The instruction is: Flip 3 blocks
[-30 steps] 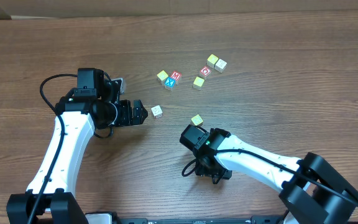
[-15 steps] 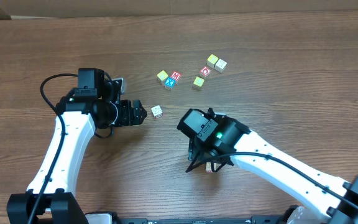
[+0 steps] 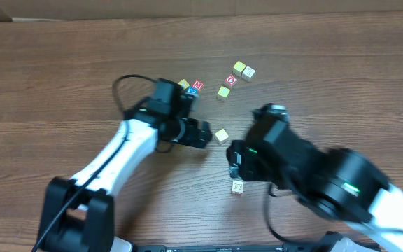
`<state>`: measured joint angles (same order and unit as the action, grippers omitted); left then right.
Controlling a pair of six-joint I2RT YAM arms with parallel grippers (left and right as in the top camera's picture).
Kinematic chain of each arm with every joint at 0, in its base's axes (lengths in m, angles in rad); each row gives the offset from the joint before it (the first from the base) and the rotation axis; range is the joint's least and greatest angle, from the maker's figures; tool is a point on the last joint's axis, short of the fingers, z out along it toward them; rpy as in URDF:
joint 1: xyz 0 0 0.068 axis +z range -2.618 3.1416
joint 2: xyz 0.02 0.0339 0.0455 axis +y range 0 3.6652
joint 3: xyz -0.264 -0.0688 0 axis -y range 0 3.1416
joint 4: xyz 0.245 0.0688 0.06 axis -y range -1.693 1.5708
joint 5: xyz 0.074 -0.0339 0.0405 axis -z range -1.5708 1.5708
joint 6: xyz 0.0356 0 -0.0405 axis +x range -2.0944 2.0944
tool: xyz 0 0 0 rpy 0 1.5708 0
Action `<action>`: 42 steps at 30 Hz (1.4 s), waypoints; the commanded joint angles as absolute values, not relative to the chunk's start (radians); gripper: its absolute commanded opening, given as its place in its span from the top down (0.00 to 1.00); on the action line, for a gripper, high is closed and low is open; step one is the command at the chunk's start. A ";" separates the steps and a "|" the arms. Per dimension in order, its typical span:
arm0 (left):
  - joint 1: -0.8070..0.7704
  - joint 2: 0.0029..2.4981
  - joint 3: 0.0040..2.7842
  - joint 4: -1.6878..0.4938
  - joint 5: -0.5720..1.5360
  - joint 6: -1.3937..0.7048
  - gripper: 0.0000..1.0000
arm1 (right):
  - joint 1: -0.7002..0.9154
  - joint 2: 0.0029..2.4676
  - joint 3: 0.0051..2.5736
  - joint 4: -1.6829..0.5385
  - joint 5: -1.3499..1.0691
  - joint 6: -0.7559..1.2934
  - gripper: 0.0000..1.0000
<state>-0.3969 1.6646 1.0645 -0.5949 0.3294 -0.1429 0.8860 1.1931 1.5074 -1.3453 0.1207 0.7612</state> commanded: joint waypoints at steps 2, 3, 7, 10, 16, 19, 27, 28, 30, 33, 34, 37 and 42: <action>-0.511 1.757 1.056 -0.517 0.340 -0.009 0.00 | 0.890 1.088 1.526 -1.381 0.052 0.698 0.15; -0.532 1.774 1.056 -0.497 0.340 0.030 0.00 | 0.890 1.065 1.526 -1.398 0.039 0.698 0.15; -0.585 1.819 1.056 -0.433 0.305 0.103 0.00 | 0.890 1.016 1.526 -1.449 0.023 0.699 0.15; -0.595 1.833 1.056 -0.393 0.250 0.119 0.00 | 0.890 1.006 1.526 -1.485 0.020 0.700 0.15; -0.578 1.835 1.056 -0.361 0.194 0.148 0.09 | 0.890 1.011 1.525 -1.511 -0.004 0.706 0.15; -0.572 1.838 1.056 -0.346 0.195 0.156 0.07 | 0.890 1.012 1.525 -1.514 -0.018 0.706 0.15; -0.570 1.845 1.056 -0.340 0.195 0.157 0.37 | 0.890 1.012 1.525 -1.514 -0.039 0.706 0.18; -0.570 1.845 1.056 -0.340 0.195 0.157 0.37 | 0.890 1.012 1.525 -1.514 -0.042 0.706 0.18; -0.570 1.845 1.056 -0.340 0.195 0.157 0.34 | 0.890 1.012 1.525 -1.513 -0.047 0.707 0.18; -0.570 1.846 1.056 -0.343 0.191 0.158 0.33 | 0.890 1.012 1.525 -1.514 -0.050 0.708 0.18; -0.570 1.849 1.056 -0.343 0.190 0.158 0.34 | 0.890 1.012 1.525 -1.514 -0.054 0.710 0.19; -0.570 1.868 1.056 -0.342 0.191 0.158 0.38 | 0.890 1.012 1.525 -1.514 -0.061 0.710 0.20; -0.570 1.905 1.056 -0.341 0.191 0.157 0.48 | 0.890 1.012 1.525 -1.513 -0.064 0.710 0.21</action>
<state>-0.5743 1.8694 1.0607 -0.3435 0.1978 0.1383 0.8860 1.0145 1.5101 -1.5127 -0.0559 0.7101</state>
